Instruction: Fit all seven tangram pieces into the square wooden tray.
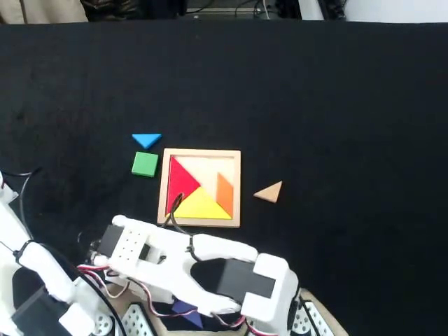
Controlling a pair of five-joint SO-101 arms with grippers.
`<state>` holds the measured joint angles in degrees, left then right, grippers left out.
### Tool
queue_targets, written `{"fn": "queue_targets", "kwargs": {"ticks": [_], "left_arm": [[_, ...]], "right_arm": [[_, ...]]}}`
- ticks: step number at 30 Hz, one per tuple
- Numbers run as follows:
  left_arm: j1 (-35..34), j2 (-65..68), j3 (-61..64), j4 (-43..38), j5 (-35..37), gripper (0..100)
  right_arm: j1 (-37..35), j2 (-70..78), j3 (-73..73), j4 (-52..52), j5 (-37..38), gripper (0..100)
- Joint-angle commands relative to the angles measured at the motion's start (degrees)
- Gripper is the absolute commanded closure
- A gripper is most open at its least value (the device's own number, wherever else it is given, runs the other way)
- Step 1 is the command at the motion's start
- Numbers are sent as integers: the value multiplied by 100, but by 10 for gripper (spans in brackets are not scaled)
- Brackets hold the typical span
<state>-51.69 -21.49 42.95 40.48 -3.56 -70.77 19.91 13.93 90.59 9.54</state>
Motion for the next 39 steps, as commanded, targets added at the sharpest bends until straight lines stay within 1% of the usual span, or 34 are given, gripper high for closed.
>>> {"fn": "queue_targets", "kwargs": {"ticks": [1, 5, 13, 15, 17, 19, 21, 25, 29, 33, 36, 39], "left_arm": [[-4, -158, -365, -70, 70, 964], [-4, -158, -365, -79, 70, 964], [-4, -158, -365, -70, 70, 964], [-4, -158, -365, -70, 70, 964], [-4, -158, -365, -62, 70, 964], [-4, -158, -365, -62, 70, 964], [-4, -158, -365, -70, 70, 964], [13, -158, -365, -70, 70, 964], [-13, -158, -365, -70, 70, 964], [-4, -158, -365, -70, 70, 964], [22, -158, -365, -70, 70, 964], [22, -158, -365, -70, 70, 964]], "right_arm": [[9, 145, -48, -53, -185, 988], [501, 479, -374, 70, -255, 988], [1925, 646, -1218, 132, -185, 988], [2224, 646, -1411, 167, 26, 988], [2365, 602, -1473, 264, 132, 988], [2189, 567, -1525, 580, 167, 988], [1811, 409, -1481, 765, 167, 988], [914, 13, -1156, 809, 176, 988], [290, -4, -673, 686, -62, 988], [185, 435, -303, 352, -114, 988], [149, 848, -321, 369, -123, 988], [158, 910, -321, 343, -123, 988]]}}
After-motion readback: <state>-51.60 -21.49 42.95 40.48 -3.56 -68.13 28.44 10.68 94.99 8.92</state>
